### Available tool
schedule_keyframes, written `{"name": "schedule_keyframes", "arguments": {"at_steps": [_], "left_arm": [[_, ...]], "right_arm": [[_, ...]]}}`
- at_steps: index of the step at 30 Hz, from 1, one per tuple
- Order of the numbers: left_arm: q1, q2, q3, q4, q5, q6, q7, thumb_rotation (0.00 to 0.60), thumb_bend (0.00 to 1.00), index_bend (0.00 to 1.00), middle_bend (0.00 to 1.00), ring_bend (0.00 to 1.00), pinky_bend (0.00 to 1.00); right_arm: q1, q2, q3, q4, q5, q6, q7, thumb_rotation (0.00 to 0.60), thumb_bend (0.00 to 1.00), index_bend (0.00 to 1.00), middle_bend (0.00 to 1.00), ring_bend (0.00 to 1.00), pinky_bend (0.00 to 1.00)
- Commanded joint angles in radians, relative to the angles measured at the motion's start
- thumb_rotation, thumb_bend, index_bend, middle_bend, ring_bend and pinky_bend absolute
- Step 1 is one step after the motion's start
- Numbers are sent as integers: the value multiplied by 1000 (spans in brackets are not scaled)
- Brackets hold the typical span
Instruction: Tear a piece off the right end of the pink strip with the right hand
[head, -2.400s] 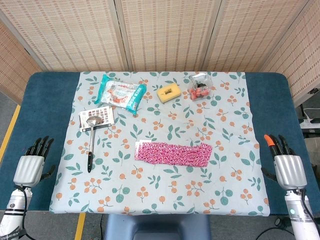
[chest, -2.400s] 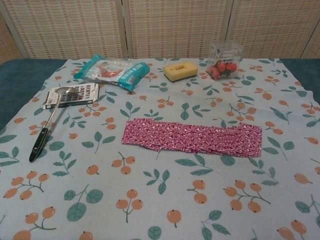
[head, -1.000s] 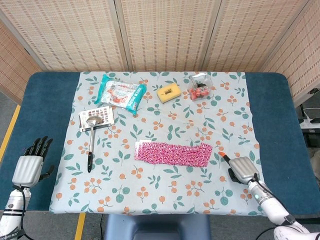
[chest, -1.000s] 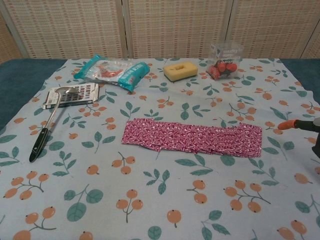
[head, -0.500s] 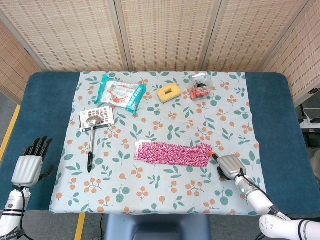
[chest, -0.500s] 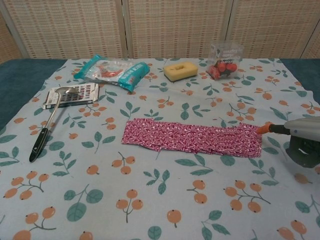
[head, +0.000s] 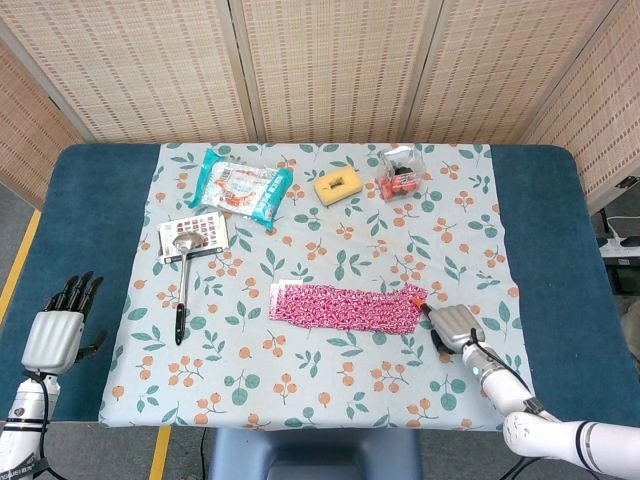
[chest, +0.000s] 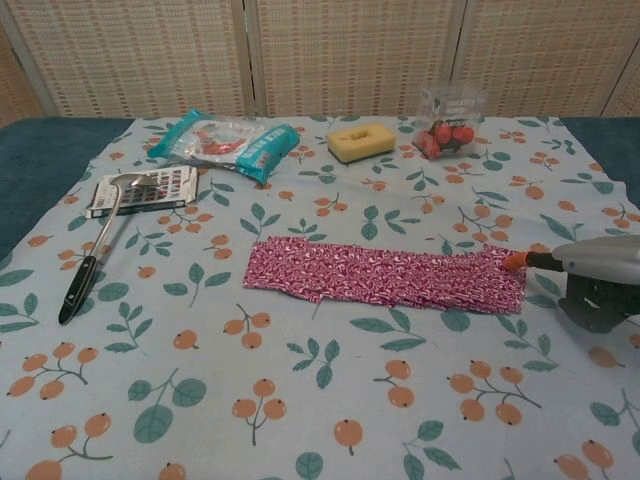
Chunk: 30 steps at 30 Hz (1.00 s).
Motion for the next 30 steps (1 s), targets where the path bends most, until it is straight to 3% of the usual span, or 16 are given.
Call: {"name": "schedule_keyframes", "arguments": {"at_steps": [1, 14, 30], "left_arm": [[0, 0, 1, -1, 0, 0, 1, 600, 311, 0, 0, 34, 250], [1, 2, 0, -5, -5, -4, 4, 600, 310, 0, 0, 41, 250], [1, 5, -2, -8, -9, -5, 1, 600, 312, 0, 0, 41, 251]], "right_arm": [[10, 7, -16, -3, 23, 13, -11, 600, 685, 113, 834, 797, 662], [20, 69, -95, -32, 67, 29, -31, 600, 686, 168, 834, 797, 660], [-26, 145, -187, -127, -20, 136, -67, 600, 690, 173, 834, 796, 661]]}}
